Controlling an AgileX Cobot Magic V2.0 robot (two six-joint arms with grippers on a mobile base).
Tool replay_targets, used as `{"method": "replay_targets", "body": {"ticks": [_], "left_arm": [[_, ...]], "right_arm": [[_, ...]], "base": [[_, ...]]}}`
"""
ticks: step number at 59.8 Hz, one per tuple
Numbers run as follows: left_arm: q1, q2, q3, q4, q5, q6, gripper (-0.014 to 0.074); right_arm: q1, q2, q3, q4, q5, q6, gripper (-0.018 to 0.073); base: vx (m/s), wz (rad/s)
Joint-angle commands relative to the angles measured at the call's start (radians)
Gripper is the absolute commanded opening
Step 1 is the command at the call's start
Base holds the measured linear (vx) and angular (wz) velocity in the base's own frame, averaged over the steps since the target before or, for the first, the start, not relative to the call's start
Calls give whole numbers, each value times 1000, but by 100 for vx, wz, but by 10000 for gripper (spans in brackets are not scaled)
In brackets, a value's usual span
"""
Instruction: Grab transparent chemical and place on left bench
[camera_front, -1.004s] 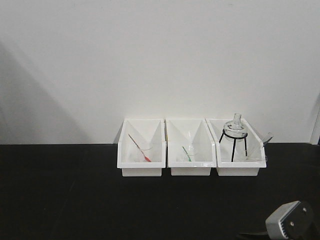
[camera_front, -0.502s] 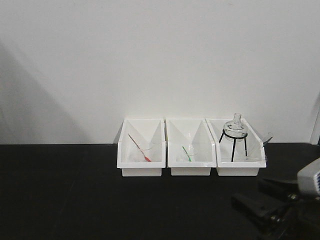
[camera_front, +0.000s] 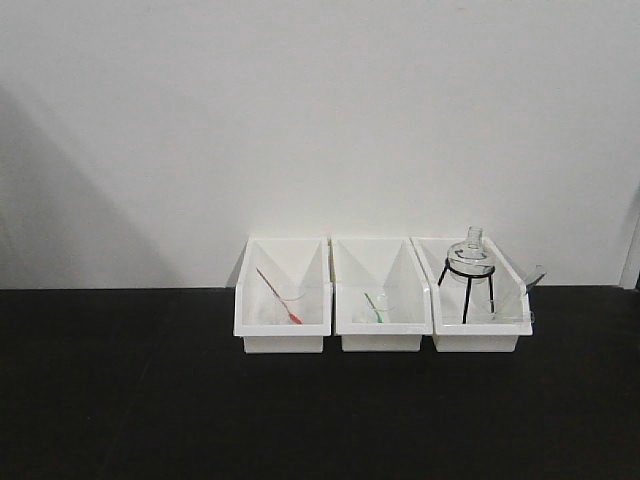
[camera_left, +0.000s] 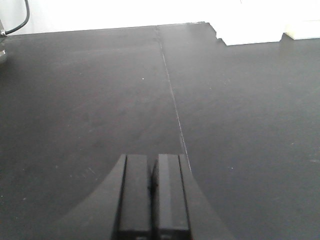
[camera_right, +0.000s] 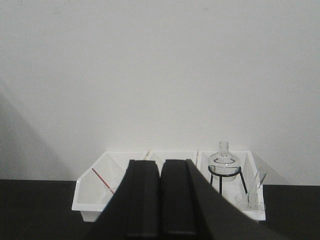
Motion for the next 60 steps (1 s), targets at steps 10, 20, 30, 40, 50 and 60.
{"method": "replay_targets", "body": {"ticks": [10, 20, 30, 40, 50, 60], "left_arm": [[-2, -19, 16, -1, -78, -8, -3], [-2, -19, 16, -1, -78, -8, -3], [-2, -19, 16, -1, -78, -8, -3], [-2, -19, 16, -1, -78, -8, -3], [-2, -19, 16, -1, -78, -8, -3], [-2, -19, 16, -1, -78, -8, -3]], "right_arm": [[-2, -4, -33, 44, 25, 0, -7], [-2, -4, -33, 44, 26, 0, -8], [-2, 3, -33, 43, 26, 0, -8], [-2, 14, -33, -399, 75, 260, -8], [-2, 14, -33, -1241, 178, 1131, -8], [-5, -47, -14, -1799, 275, 1733, -8]], "base": [[0, 0], [0, 0], [0, 0], [0, 0], [0, 0], [0, 0]]}}
